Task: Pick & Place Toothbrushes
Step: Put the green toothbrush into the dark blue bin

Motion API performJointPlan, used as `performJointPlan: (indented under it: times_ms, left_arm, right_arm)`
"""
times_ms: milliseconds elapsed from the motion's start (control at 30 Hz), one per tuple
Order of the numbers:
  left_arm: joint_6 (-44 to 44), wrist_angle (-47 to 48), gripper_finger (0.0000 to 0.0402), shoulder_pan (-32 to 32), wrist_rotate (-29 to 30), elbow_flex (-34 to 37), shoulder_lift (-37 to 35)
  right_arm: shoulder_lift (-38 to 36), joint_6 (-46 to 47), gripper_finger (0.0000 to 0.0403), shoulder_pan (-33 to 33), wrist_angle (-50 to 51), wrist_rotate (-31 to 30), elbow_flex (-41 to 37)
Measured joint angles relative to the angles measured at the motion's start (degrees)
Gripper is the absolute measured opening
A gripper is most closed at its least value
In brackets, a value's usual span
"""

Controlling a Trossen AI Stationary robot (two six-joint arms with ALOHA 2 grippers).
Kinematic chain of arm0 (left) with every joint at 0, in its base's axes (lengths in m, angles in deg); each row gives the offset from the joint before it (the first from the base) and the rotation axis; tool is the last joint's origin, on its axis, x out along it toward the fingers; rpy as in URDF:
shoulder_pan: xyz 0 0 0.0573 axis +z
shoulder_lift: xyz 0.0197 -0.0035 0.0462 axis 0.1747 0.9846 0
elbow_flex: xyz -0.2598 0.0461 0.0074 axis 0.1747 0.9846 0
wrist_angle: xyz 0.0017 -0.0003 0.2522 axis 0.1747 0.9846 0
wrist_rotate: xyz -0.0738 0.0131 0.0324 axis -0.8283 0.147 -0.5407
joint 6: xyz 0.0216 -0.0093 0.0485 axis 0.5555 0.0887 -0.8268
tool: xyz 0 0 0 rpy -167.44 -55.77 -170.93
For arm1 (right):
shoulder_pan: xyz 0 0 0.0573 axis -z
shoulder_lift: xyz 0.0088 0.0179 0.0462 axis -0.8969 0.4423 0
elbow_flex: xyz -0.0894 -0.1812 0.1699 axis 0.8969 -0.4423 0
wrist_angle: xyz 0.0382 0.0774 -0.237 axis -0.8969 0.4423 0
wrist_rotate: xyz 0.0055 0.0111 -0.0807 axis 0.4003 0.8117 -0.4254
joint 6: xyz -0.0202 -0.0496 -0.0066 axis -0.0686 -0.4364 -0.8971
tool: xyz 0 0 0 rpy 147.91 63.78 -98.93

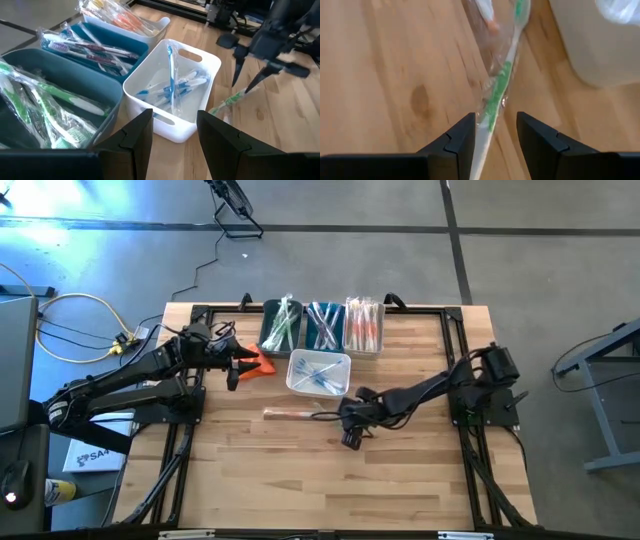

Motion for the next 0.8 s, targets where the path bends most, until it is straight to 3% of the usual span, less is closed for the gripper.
performJointPlan:
  times_ms: [533, 800]
  left_arm:
    - [0.0, 1.6, 0.0151, 0.0, 0.0, 0.0, 0.0]
    - [0.0, 1.6, 0.0151, 0.0, 0.0, 0.0, 0.0]
  right_arm:
    - [3.9, 0.7, 0.0135, 0.0, -0.1, -0.2, 0.0]
    - [3.9, 0.4, 0.0071, 0.0, 0.2, -0.5, 0.0]
